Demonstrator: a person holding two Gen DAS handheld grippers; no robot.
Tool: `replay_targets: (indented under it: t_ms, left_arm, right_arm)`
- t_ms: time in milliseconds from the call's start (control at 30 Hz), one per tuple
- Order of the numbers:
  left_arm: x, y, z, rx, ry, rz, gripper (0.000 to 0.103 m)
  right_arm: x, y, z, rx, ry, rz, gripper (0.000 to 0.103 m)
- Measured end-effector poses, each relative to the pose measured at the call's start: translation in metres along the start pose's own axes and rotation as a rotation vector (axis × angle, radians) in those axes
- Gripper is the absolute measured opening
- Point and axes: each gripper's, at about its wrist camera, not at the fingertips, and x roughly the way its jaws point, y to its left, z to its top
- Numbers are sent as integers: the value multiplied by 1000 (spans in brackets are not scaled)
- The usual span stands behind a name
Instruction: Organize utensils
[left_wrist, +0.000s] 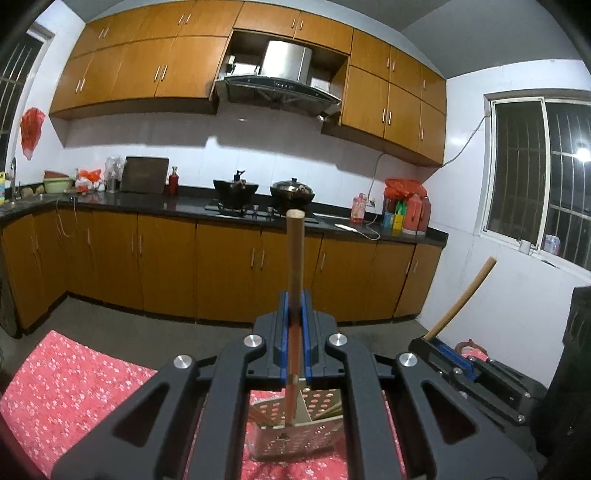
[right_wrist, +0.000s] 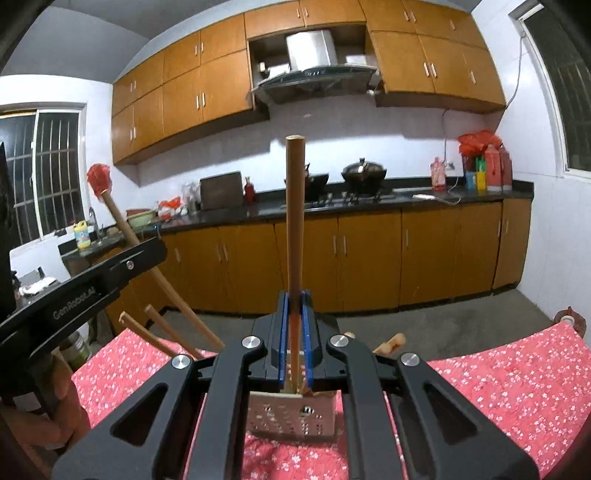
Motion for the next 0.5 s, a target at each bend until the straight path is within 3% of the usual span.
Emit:
replay_targets:
  t_ms: [133,367,500]
  left_arm:
    - [-10,7,5,-22,-29,4,23]
    - [-40,22,15,-41,-71,24,29]
    - [-61,31,11,-32,-77,44,38]
  right_arm:
    - [-9,-3,3,8,-24,3,40]
    - [-30,-11,11,36,-58,-7,40]
    - [-48,-15,11,40,-77,-24,51]
